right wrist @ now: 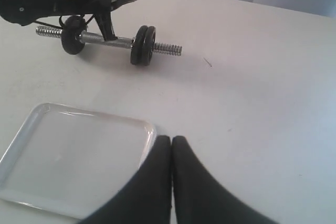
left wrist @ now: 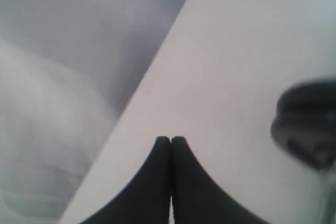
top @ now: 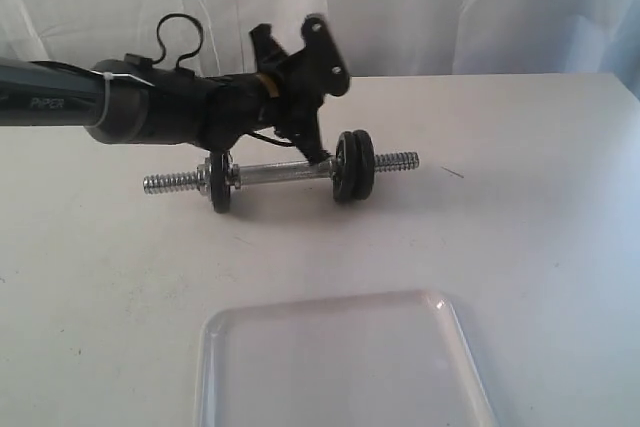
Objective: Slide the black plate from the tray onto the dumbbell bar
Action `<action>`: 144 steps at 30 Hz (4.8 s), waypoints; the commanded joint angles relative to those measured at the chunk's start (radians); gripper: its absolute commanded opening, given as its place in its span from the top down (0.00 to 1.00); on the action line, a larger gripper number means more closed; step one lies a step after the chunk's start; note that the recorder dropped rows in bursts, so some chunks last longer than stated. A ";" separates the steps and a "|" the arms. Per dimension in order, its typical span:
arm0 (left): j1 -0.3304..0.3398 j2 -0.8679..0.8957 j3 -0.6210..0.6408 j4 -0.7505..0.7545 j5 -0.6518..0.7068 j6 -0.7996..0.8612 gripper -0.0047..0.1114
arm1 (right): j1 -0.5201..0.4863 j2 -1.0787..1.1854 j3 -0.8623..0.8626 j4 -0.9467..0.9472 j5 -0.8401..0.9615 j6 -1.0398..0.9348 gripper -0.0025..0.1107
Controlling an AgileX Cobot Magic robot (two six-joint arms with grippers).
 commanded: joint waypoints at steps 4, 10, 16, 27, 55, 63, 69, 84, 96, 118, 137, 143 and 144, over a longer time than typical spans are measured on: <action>0.060 0.079 -0.016 -0.030 0.160 -0.014 0.96 | 0.024 -0.009 0.003 -0.087 -0.004 -0.011 0.98; 0.021 0.092 -0.016 0.038 0.162 -0.032 0.96 | 0.069 -0.009 0.003 -0.116 -0.004 -0.004 0.98; 0.011 0.114 -0.016 0.038 0.169 -0.059 0.96 | 0.069 -0.011 0.003 -0.116 -0.004 -0.004 0.98; 0.011 0.130 -0.016 0.045 0.188 -0.065 0.96 | 0.069 -0.011 0.003 -0.116 -0.004 -0.004 0.98; -0.063 0.130 -0.016 0.045 0.319 -0.065 0.96 | 0.069 -0.010 0.003 -0.114 -0.004 -0.004 0.98; -0.068 0.130 -0.016 0.045 0.361 -0.065 0.96 | 0.069 -0.013 0.003 -0.112 -0.004 -0.004 0.98; -0.098 0.126 -0.016 0.045 0.368 -0.063 0.96 | 0.069 -0.017 0.003 -0.112 -0.004 -0.004 0.98; -0.119 0.126 -0.014 0.045 0.430 -0.063 0.96 | 0.069 -0.036 0.003 -0.112 -0.004 -0.004 0.98; -0.119 0.126 -0.010 0.042 0.454 -0.063 0.96 | 0.069 -0.042 0.003 -0.112 -0.004 -0.004 0.98; -0.119 0.126 -0.010 0.050 0.417 -0.049 0.96 | 0.069 -0.042 0.003 -0.112 -0.004 -0.004 0.98; -0.119 0.126 -0.035 0.053 0.351 0.031 0.96 | 0.069 -0.042 0.003 -0.112 -0.004 -0.004 0.98; -0.119 0.126 -0.035 0.053 0.341 0.048 0.96 | 0.069 -0.042 0.003 -0.112 -0.004 -0.004 0.98; -0.119 0.126 -0.035 0.053 0.341 0.052 0.96 | 0.069 -0.042 0.003 -0.112 -0.004 -0.004 0.98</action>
